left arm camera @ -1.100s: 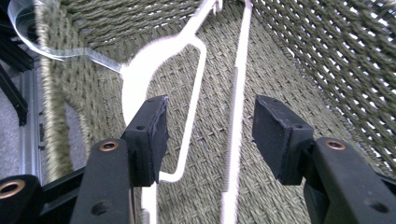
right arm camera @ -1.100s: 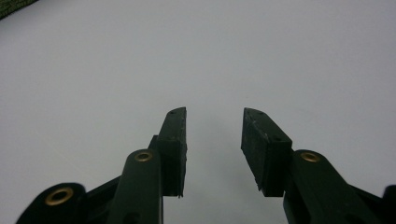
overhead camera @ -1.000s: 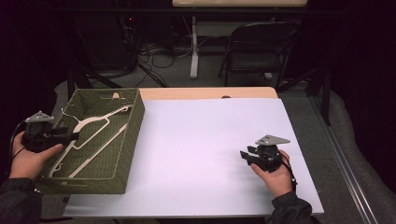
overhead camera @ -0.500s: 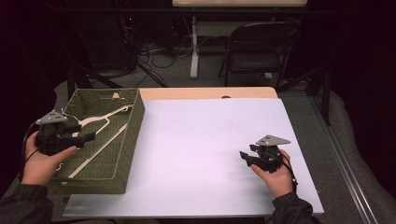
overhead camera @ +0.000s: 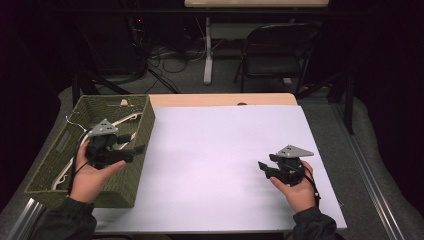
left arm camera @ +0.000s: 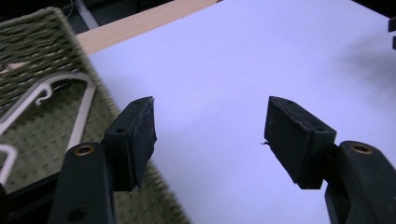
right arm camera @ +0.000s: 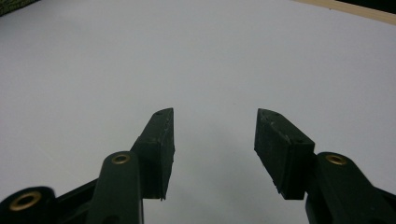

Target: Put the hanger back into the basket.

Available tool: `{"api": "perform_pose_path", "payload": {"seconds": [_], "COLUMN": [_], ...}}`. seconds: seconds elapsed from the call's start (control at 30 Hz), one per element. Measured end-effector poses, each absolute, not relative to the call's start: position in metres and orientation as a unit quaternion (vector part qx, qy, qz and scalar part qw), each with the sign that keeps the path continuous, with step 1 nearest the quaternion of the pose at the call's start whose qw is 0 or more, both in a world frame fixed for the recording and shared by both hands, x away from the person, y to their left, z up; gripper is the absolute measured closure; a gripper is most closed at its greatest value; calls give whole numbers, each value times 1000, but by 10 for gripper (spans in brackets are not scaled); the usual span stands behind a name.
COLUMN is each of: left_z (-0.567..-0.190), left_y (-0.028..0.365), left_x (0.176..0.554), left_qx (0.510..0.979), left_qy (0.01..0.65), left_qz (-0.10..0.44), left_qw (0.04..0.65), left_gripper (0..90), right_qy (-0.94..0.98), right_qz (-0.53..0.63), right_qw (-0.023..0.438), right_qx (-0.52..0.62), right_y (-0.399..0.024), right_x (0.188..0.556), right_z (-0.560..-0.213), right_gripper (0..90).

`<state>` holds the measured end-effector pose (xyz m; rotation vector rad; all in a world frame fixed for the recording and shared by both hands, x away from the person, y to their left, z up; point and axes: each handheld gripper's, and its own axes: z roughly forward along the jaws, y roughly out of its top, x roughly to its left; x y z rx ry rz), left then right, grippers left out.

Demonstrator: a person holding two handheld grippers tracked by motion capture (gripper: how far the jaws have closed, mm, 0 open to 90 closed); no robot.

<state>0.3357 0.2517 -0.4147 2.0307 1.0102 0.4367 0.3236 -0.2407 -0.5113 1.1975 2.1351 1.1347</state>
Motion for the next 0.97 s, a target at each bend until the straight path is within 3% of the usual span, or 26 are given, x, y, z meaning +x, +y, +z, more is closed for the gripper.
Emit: {"api": "perform_pose_path", "payload": {"seconds": [0.37,0.47,0.97], "left_z": [-445,-446,-482], "left_y": [211,203,178], "left_x": [323,314,306], "left_qx": [811,804,823], "left_qy": [378,368,363], "left_qz": [177,203,148], "left_qw": [410,420,411], "left_gripper": [340,341,345], "right_qy": [774,779,780], "right_qz": [405,400,402], "right_qw": [221,218,222], "right_qx": [434,430,425], "right_y": [-243,-241,-239], "right_x": [323,322,321], "right_z": [-515,-516,-519], "right_gripper": [462,461,462]}}
